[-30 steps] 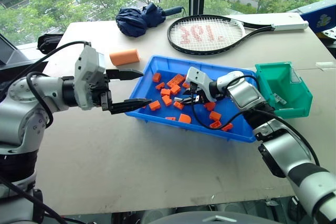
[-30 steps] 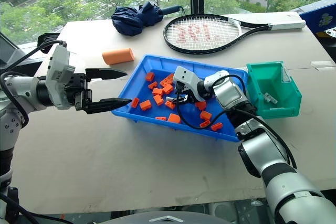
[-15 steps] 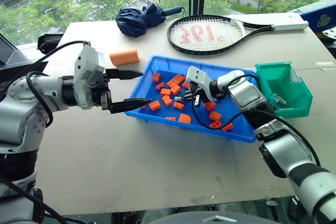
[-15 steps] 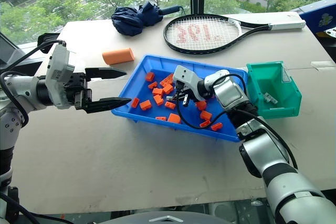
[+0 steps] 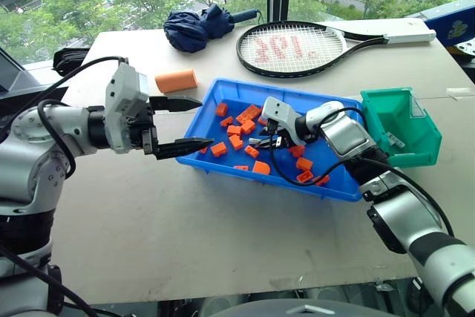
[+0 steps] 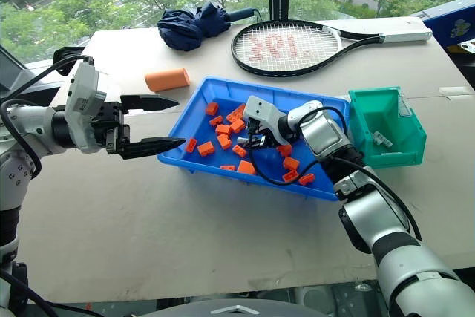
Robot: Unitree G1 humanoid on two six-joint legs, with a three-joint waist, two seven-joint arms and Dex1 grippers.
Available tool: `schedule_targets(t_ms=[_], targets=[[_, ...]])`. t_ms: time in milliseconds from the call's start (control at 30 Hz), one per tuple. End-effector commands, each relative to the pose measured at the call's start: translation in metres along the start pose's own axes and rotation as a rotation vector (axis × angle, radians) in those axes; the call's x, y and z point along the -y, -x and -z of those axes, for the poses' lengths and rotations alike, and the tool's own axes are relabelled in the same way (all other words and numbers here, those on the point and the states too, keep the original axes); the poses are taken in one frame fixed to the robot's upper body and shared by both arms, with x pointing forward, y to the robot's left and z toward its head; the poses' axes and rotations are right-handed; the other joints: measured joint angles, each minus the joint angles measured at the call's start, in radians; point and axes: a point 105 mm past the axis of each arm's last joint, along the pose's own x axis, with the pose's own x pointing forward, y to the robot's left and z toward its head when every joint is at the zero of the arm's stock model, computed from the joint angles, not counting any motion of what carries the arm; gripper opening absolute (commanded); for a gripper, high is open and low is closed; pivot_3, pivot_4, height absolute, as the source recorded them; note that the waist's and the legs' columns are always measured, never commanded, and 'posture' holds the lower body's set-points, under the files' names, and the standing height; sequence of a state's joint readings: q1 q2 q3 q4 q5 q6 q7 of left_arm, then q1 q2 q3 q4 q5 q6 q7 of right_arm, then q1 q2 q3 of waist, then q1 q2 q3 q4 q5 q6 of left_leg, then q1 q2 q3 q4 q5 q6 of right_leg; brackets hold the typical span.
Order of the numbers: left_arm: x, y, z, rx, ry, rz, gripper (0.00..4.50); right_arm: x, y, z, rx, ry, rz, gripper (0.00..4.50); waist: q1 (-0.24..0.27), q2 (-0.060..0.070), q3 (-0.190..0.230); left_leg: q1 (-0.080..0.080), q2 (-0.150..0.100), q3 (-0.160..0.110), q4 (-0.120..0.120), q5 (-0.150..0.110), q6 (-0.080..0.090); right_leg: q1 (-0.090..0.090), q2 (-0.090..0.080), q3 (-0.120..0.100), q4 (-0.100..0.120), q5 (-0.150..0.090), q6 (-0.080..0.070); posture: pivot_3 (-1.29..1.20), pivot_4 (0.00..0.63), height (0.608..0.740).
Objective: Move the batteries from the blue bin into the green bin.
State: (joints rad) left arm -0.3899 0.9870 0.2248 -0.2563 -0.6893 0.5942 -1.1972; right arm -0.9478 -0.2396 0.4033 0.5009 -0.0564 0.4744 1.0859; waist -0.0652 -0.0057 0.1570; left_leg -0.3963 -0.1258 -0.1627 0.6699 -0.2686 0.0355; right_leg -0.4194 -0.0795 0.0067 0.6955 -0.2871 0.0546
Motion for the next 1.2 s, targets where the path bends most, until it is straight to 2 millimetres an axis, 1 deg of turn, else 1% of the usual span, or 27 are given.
schedule_targets(t_ms=[33, 67, 200, 367, 567, 667, 733, 800, 933, 1033, 1067, 1100, 1133, 1200], targets=[[-0.001, 0.0, -0.008, 0.014, -0.042, 0.0, 4.5, -0.003, 0.0, 0.008, -0.013, -0.024, -0.013, 0.39, 0.0, 0.0, 0.0, 0.0, 0.0, 0.0, 0.0, 0.0, 0.0, 0.0, 0.0, 0.0, 0.0, 0.0, 0.0, 0.0, 0.15, 0.74], [-0.001, 0.0, -0.008, 0.015, -0.042, 0.001, 4.5, -0.002, 0.0, 0.008, -0.014, -0.031, -0.007, 0.01, 0.0, 0.0, 0.0, 0.0, 0.0, 0.0, 0.0, 0.0, 0.0, 0.0, 0.0, 0.0, 0.0, 0.0, 0.0, 0.0, 0.15, 0.74], [-0.001, -0.001, -0.009, 0.016, -0.042, 0.002, 4.5, -0.001, 0.001, 0.008, -0.017, -0.042, 0.006, 0.01, 0.0, 0.0, -0.001, 0.0, 0.0, 0.0, 0.0, 0.0, 0.0, 0.0, 0.0, 0.0, 0.0, 0.0, 0.0, 0.0, 0.15, 0.74], [0.0, -0.002, -0.009, 0.019, -0.041, 0.006, 4.5, 0.002, 0.007, 0.001, 0.011, -0.052, 0.015, 0.01, 0.002, 0.0, -0.001, 0.0, 0.0, 0.0, 0.0, 0.0, 0.0, 0.0, 0.0, 0.0, 0.0, 0.0, 0.0, 0.0, 0.15, 0.74], [-0.001, -0.004, -0.009, 0.024, -0.043, 0.009, 4.5, -0.004, 0.003, 0.012, -0.04, -0.05, -0.006, 0.01, 0.001, 0.0, -0.001, 0.0, 0.0, 0.0, 0.0, 0.0, 0.0, 0.0, 0.0, 0.0, 0.0, 0.0, 0.0, 0.0, 0.15, 0.74], [-0.001, -0.004, -0.009, 0.023, -0.043, 0.009, 4.5, -0.004, 0.002, 0.014, -0.044, -0.069, 0.003, 0.81, 0.002, 0.0, -0.001, 0.0, 0.0, 0.0, 0.0, 0.0, 0.0, 0.0, 0.0, 0.0, 0.0, 0.0, 0.0, 0.0, 0.15, 0.74], [-0.001, -0.004, -0.009, 0.023, -0.043, 0.009, 4.5, -0.002, 0.002, 0.015, -0.045, -0.083, 0.019, 1.81, 0.002, -0.001, -0.001, 0.0, 0.0, 0.0, 0.0, 0.0, 0.0, 0.0, 0.0, 0.0, 0.0, 0.0, 0.0, 0.0, 0.15, 0.74], [-0.001, -0.004, -0.009, 0.023, -0.042, 0.008, 4.5, -0.001, 0.002, 0.017, -0.05, -0.091, 0.024, 1.81, 0.002, -0.001, -0.001, 0.0, 0.0, 0.0, 0.0, 0.0, 0.0, 0.0, 0.0, 0.0, 0.0, 0.0, 0.0, 0.0, 0.15, 0.74], [-0.001, -0.004, -0.009, 0.022, -0.043, 0.007, 4.5, -0.005, 0.001, 0.023, -0.08, -0.108, 0.0, 1.81, 0.002, -0.002, -0.002, 0.0, 0.0, 0.0, 0.0, 0.0, 0.0, 0.0, 0.0, 0.0, 0.0, 0.0, 0.0, 0.0, 0.15, 0.74], [-0.002, -0.004, -0.009, 0.021, -0.044, 0.006, 4.5, -0.014, 0.002, 0.031, -0.125, -0.136, -0.052, 1.08, 0.004, -0.002, -0.002, 0.0, 0.0, 0.0, 0.0, 0.0, 0.0, 0.0, 0.0, 0.0, 0.0, 0.0, 0.0, 0.0, 0.15, 0.74], [-0.002, -0.004, -0.009, 0.021, -0.044, 0.006, 4.5, -0.016, 0.002, 0.033, -0.133, -0.144, -0.061, 0.59, 0.005, -0.003, -0.003, 0.0, 0.0, 0.0, 0.0, 0.0, 0.0, 0.0, 0.0, 0.0, 0.0, 0.0, 0.0, 0.0, 0.15, 0.74], [-0.002, -0.003, -0.009, 0.021, -0.044, 0.005, 4.5, -0.017, 0.003, 0.035, -0.144, -0.155, -0.067, 0.38, 0.005, -0.003, -0.003, 0.0, 0.0, 0.0, 0.0, 0.0, 0.0, 0.0, 0.0, 0.0, 0.0, 0.0, 0.0, 0.0, 0.15, 0.74], [-0.002, -0.003, -0.009, 0.021, -0.044, 0.005, 4.5, -0.017, 0.003, 0.036, -0.151, -0.164, -0.064, 0.06, 0.005, -0.003, -0.003, 0.0, 0.0, 0.0, 0.0, 0.0, 0.0, 0.001, 0.0, 0.0, 0.0, 0.0, 0.0, 0.0, 0.15, 0.74], [-0.002, -0.003, -0.009, 0.021, -0.044, 0.004, 4.5, -0.017, 0.004, 0.038, -0.158, -0.171, -0.06, 0.01, 0.006, -0.003, -0.003, 0.0, 0.0, 0.0, 0.0, 0.0, 0.0, 0.001, 0.0, 0.0, 0.0, 0.0, 0.0, 0.0, 0.15, 0.74]])
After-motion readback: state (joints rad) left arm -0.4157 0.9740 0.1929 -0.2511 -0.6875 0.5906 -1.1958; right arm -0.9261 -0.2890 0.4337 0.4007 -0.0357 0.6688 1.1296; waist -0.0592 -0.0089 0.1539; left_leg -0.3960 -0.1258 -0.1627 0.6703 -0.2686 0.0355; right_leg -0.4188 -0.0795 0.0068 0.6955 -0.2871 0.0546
